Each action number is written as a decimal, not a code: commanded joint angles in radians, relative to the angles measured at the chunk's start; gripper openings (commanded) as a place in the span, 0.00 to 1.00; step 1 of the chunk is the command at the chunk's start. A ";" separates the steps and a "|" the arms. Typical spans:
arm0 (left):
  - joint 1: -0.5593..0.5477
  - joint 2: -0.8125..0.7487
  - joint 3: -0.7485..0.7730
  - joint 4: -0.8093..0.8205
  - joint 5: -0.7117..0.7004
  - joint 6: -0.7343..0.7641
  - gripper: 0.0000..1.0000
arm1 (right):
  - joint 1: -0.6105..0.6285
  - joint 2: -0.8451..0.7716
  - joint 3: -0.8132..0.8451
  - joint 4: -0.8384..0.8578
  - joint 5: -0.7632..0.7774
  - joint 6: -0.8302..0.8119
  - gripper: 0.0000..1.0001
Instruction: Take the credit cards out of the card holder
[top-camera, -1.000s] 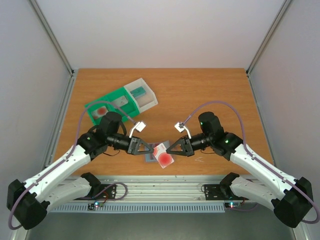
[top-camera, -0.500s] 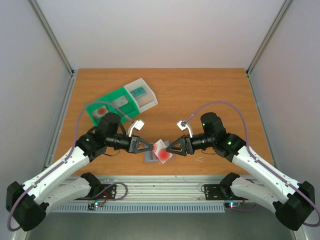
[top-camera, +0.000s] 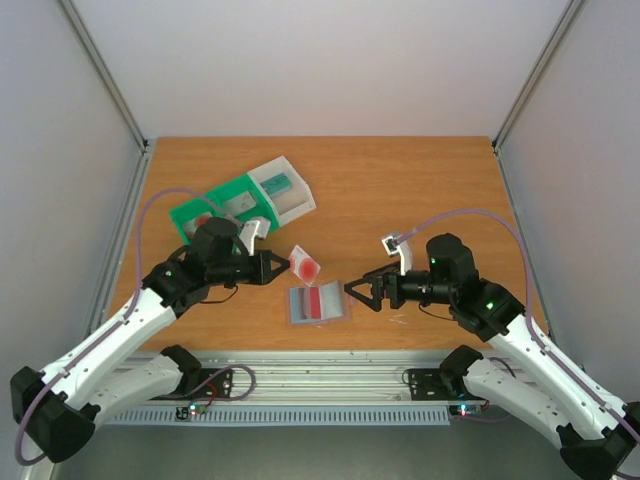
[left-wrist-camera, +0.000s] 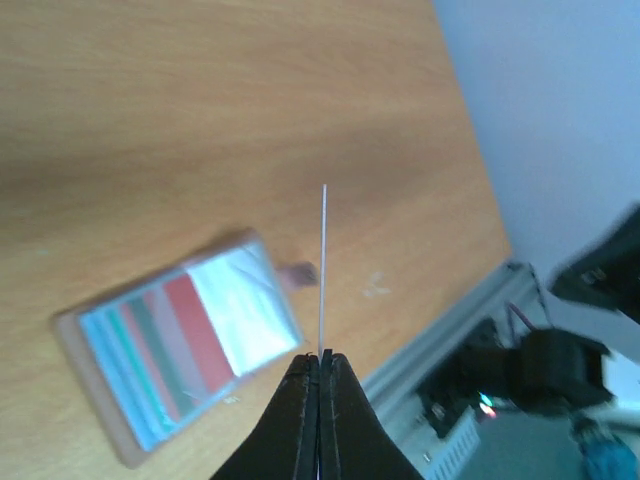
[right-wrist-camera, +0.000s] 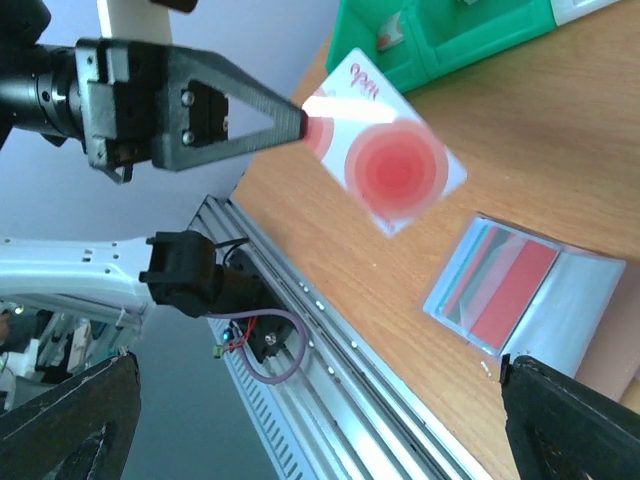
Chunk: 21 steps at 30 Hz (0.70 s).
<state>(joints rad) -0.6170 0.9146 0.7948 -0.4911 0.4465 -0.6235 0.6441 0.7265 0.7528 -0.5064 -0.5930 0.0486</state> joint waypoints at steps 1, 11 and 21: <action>0.026 0.048 0.070 -0.091 -0.256 0.019 0.00 | -0.001 -0.028 0.010 -0.025 0.039 0.054 0.98; 0.133 0.083 0.113 -0.143 -0.657 -0.002 0.00 | 0.000 -0.082 -0.014 -0.036 0.046 0.089 0.98; 0.338 0.093 0.147 -0.161 -0.872 -0.028 0.00 | 0.000 -0.026 0.022 -0.019 0.003 0.077 0.98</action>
<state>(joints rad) -0.3500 0.9958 0.8928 -0.6563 -0.3088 -0.6220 0.6441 0.6834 0.7502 -0.5339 -0.5743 0.1261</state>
